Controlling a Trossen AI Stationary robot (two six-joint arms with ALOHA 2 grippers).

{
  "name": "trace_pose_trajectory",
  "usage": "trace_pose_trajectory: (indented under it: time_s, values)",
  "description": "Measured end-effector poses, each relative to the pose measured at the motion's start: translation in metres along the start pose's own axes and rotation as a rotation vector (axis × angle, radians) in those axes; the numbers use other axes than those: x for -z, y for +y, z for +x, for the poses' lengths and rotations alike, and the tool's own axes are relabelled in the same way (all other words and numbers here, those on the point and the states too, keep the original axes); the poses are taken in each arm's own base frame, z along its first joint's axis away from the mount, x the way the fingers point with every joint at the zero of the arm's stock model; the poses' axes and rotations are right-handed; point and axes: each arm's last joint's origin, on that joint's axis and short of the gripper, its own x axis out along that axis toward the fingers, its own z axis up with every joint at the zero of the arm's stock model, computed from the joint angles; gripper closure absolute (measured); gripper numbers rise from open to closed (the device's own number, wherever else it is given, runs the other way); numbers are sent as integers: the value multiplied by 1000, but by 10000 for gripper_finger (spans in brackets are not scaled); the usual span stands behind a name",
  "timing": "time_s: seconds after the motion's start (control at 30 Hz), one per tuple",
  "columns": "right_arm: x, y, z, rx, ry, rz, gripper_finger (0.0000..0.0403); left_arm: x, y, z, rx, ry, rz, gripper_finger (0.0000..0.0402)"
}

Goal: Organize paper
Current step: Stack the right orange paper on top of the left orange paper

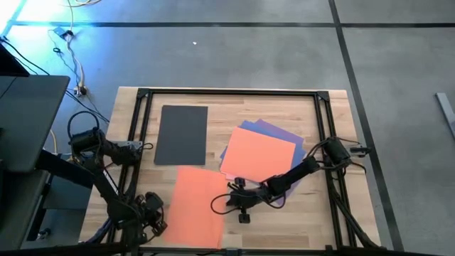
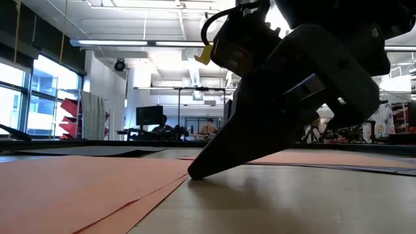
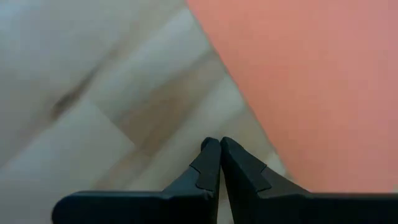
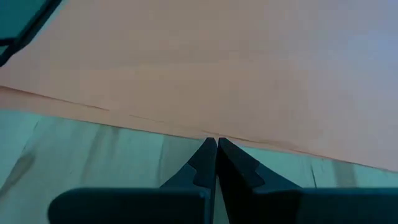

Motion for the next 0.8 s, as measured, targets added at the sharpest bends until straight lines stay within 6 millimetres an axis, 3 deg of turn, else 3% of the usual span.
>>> trace_pose_trajectory:
  time_s: [0.6,0.8]
  values:
    - [-6,-6,-1,124,-70,15,403,0,-8,5,126,-52,40,401]
    - [-20,7,-15,-60,-74,-33,403,4,-4,2,98,-48,32,401]
